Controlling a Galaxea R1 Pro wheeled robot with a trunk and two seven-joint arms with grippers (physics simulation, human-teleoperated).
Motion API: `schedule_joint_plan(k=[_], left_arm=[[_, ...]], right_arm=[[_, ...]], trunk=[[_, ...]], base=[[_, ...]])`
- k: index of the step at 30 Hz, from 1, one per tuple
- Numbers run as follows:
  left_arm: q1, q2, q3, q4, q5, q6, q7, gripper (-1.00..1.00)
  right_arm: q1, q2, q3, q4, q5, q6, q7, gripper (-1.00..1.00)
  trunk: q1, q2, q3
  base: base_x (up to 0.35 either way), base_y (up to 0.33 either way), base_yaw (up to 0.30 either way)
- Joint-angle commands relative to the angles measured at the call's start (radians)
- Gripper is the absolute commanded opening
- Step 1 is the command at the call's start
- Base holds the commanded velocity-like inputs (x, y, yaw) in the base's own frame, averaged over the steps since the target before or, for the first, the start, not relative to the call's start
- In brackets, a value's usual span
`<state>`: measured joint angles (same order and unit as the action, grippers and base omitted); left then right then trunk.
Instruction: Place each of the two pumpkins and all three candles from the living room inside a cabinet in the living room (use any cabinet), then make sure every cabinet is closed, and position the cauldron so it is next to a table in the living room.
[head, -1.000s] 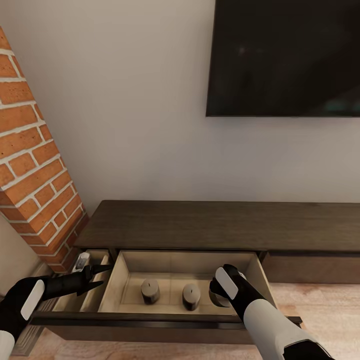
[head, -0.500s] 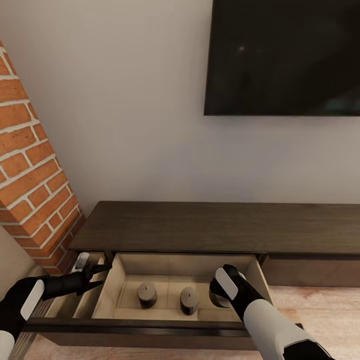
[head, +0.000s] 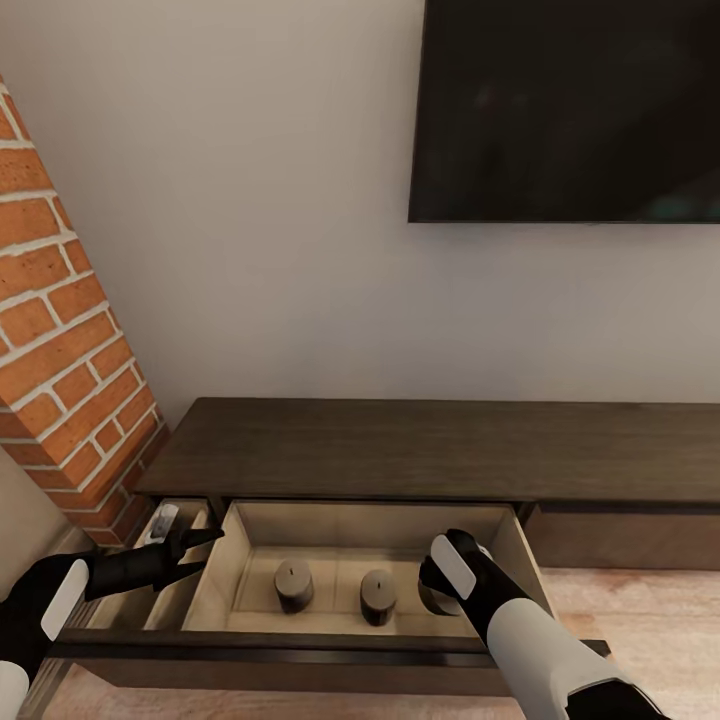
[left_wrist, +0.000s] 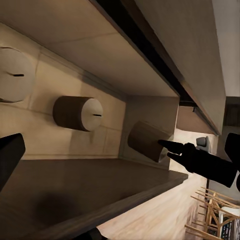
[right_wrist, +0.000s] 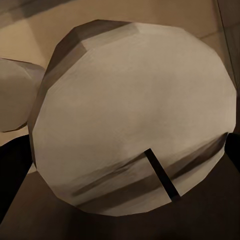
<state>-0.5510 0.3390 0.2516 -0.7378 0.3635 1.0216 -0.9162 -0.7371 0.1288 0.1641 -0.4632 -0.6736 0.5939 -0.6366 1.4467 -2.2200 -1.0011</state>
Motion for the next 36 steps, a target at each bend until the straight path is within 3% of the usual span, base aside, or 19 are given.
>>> schedule_joint_plan(k=[1, 15, 20, 28, 36], left_arm=[[0.0, 0.0, 0.0, 0.0, 0.0, 0.0, 0.0, 1.0], [0.0, 0.0, 0.0, 0.0, 0.0, 0.0, 0.0, 1.0], [0.0, 0.0, 0.001, 0.0, 0.0, 0.001, -0.005, 1.0], [0.006, 0.001, 0.001, 0.0, -0.009, 0.0, -0.129, 1.0], [0.011, 0.002, 0.002, 0.0, -0.008, 0.0, -0.148, 1.0]], right_arm=[[0.0, 0.0, 0.0, 0.0, 0.0, 0.0, 0.0, -1.0], [0.0, 0.001, 0.001, 0.001, 0.0, 0.0, 0.0, -1.0], [-0.001, -0.001, 0.001, 0.002, -0.001, 0.001, 0.0, -1.0], [-0.001, -0.002, 0.002, 0.003, -0.001, 0.001, 0.0, -1.0], [-0.001, -0.002, 0.001, 0.003, -0.001, 0.0, -0.001, -1.0]], trunk=[[0.0, 0.0, 0.0], [0.0, 0.0, 0.0], [0.019, -0.035, -0.016], [0.05, -0.091, -0.041], [0.069, -0.126, -0.056]], base=[[0.0, 0.0, 0.0], [0.073, 0.0, 0.0], [0.004, 0.0, 0.0], [0.0, 0.0, 0.0], [0.0, 0.0, 0.0]])
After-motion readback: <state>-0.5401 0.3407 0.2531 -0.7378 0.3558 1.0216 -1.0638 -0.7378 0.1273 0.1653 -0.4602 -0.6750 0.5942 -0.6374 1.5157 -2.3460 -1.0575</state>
